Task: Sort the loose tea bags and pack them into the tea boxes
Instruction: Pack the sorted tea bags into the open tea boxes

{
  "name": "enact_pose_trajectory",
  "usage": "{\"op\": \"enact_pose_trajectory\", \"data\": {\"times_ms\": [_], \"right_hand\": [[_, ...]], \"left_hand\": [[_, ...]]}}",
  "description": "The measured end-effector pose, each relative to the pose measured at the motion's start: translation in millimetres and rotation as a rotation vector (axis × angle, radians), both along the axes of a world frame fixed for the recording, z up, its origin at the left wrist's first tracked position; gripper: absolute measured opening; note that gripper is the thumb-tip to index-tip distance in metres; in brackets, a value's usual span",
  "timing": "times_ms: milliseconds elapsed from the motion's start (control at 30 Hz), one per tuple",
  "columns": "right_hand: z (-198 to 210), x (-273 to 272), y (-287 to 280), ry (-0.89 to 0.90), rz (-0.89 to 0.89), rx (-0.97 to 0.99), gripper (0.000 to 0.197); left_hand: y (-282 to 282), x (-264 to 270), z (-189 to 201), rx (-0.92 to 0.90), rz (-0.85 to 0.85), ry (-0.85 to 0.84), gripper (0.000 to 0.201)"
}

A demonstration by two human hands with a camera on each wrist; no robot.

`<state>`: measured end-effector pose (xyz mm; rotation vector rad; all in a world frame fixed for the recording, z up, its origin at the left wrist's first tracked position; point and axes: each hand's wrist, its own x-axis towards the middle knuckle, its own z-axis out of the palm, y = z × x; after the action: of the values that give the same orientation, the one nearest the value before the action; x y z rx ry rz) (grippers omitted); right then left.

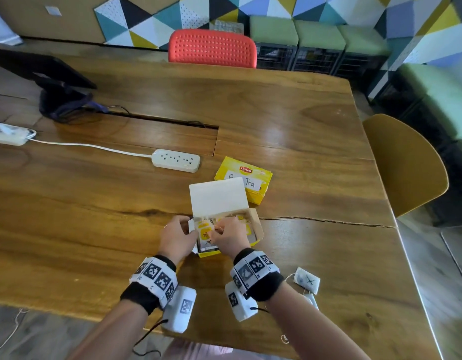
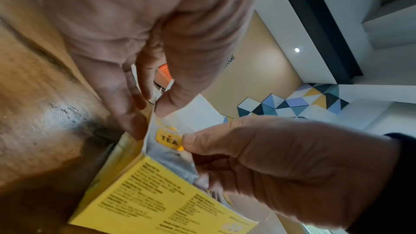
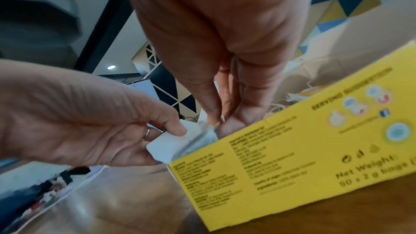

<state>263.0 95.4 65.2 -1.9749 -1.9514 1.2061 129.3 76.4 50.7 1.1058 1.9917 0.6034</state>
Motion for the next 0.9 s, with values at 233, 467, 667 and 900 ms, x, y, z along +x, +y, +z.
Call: {"op": "enact_pose_trajectory", "data": {"times_ms": [233,467,667,900], "right_hand": [[1,-8,-4,-0.118,0.138,0.076,0.007],[-18,-9,-5,-0.115,0.216,0.207,0.013],[-4,18,-9,0.127,0.074,0.231,0.036],[-5,119,-35,0.13,-0.264,0.27,0.023]], "left_hand": [[1,-2,-1,0.026,0.019,-0.037,0.039],[-2,-2,-2,0.091,-0.006,-0.04,0.038],[-8,0,-3,0.143,-0.042,-0.004,0.032],[-34,7,-1,0.525,-0.249,0.178,0.033]]}}
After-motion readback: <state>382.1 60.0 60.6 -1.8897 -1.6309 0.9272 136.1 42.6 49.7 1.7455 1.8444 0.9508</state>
